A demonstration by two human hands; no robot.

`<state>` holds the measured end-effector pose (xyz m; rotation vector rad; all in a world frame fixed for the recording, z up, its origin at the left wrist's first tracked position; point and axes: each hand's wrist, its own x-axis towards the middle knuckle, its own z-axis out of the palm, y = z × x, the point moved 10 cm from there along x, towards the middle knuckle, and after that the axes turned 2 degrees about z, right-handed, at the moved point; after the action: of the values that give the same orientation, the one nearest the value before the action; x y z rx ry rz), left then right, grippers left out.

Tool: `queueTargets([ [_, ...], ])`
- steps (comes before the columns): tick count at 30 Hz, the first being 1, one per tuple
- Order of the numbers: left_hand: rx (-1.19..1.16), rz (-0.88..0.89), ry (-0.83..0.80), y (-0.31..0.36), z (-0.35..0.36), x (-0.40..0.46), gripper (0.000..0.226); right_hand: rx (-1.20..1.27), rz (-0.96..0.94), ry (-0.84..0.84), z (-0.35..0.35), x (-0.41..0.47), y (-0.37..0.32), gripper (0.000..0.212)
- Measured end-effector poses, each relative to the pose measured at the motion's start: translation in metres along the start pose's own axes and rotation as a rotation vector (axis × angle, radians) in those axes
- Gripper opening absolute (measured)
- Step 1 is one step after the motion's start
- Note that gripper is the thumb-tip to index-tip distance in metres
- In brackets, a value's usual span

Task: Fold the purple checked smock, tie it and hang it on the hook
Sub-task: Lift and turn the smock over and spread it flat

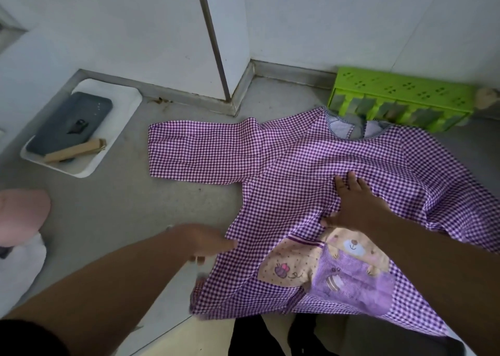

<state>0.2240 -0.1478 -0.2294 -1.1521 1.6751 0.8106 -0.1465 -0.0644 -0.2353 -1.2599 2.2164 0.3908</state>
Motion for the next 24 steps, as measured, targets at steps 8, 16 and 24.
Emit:
queueTargets([
  [8, 0.343, 0.461, 0.770, 0.065, -0.106, 0.005, 0.079, 0.018, -0.061, 0.058, 0.001, -0.007, -0.005, 0.133],
  [16, 0.509, 0.143, 0.555, 0.040, -0.138, 0.055, 0.099, 0.120, -0.211, 0.120, -0.002, -0.014, -0.006, 0.101],
  [24, 0.722, 0.576, 0.551, 0.167, -0.105, 0.027, 0.117, 0.170, -0.193, 0.104, -0.006, -0.009, 0.004, 0.098],
])
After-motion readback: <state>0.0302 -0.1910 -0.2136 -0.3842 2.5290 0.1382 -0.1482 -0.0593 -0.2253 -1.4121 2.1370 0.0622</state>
